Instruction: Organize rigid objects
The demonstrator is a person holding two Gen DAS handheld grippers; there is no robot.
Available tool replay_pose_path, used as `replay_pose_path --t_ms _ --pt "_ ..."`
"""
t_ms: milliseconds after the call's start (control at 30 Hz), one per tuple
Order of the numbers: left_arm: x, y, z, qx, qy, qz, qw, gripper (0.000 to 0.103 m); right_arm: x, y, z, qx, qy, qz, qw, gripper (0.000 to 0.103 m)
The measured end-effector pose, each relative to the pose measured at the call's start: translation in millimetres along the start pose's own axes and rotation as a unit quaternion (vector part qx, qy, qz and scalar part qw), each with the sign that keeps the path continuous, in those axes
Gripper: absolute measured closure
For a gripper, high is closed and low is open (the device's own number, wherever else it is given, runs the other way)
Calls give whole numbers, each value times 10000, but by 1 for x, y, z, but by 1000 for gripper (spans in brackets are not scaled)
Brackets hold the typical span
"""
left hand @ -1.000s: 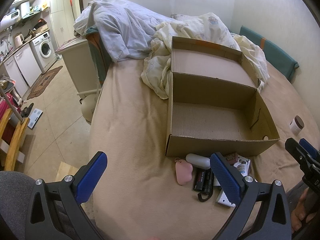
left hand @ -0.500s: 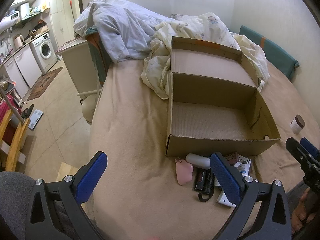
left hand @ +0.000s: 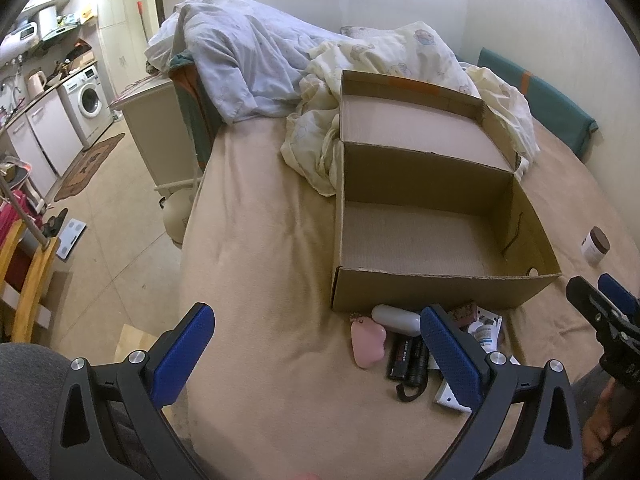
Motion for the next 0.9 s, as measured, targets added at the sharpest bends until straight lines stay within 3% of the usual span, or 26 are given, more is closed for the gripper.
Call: replay_pose_path --t_ms 900 --pt "1 0 -3 -54 0 -10 10000 0 -1 -4 0 -37 45 19 10000 0"
Point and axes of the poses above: each gripper's, at about its wrist camera, not at the fingertips, and y roughly against the way its jaws point, x to its right, z to its underside, the point moved 1 cm from there along -y, roughly the way its jaws point, and after that the axes turned 3 degrees about -y, right-handed, at the moved point
